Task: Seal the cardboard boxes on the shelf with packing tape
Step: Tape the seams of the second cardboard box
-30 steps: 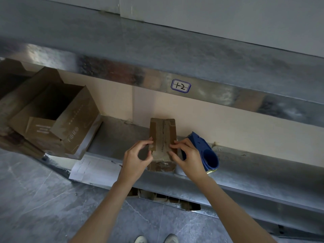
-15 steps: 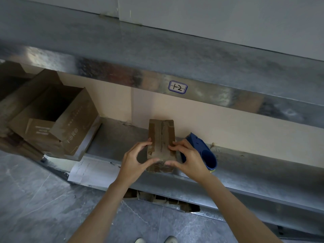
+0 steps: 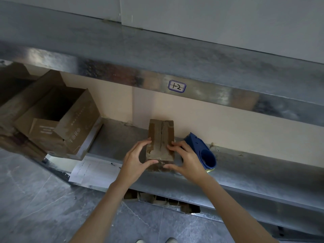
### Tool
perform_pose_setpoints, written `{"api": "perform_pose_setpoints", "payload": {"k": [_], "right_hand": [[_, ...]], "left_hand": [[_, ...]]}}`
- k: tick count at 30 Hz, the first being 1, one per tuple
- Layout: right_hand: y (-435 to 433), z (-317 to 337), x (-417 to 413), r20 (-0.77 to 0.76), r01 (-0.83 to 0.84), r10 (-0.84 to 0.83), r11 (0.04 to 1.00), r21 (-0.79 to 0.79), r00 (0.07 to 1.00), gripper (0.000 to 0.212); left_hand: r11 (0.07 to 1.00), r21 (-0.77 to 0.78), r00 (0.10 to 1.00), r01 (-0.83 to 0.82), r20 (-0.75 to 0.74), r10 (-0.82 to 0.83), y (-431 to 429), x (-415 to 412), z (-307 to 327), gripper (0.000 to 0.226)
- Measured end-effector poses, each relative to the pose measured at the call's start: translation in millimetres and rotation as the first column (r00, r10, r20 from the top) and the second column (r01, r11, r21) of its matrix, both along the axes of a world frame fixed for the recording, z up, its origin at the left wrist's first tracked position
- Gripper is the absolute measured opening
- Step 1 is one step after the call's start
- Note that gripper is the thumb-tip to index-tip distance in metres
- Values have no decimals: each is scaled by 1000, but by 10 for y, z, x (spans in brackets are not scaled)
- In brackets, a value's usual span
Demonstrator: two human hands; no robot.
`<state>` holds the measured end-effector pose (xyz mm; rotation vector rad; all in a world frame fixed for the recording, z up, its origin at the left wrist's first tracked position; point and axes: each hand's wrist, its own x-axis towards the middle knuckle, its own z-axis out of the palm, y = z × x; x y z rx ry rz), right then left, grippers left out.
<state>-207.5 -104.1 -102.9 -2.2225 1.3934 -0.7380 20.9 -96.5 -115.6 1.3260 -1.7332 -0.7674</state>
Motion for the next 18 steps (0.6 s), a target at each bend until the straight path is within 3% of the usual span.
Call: {"api": "perform_pose_setpoints", "payload": {"k": [4, 11, 18], "right_hand": [[-90, 5, -34, -178, -72, 54, 993, -92, 982, 74], [-126, -4, 246, -246, -123, 58, 958, -258, 967, 63], [-115, -54, 531, -220, -126, 56, 940, -317, 974, 58]], "left_hand": [[997, 3, 996, -75, -54, 75, 94, 79, -32, 72], [981, -2, 980, -194, -51, 193, 236, 137, -13, 58], [952, 11, 947, -307, 98, 305, 226, 66, 40, 87]]}}
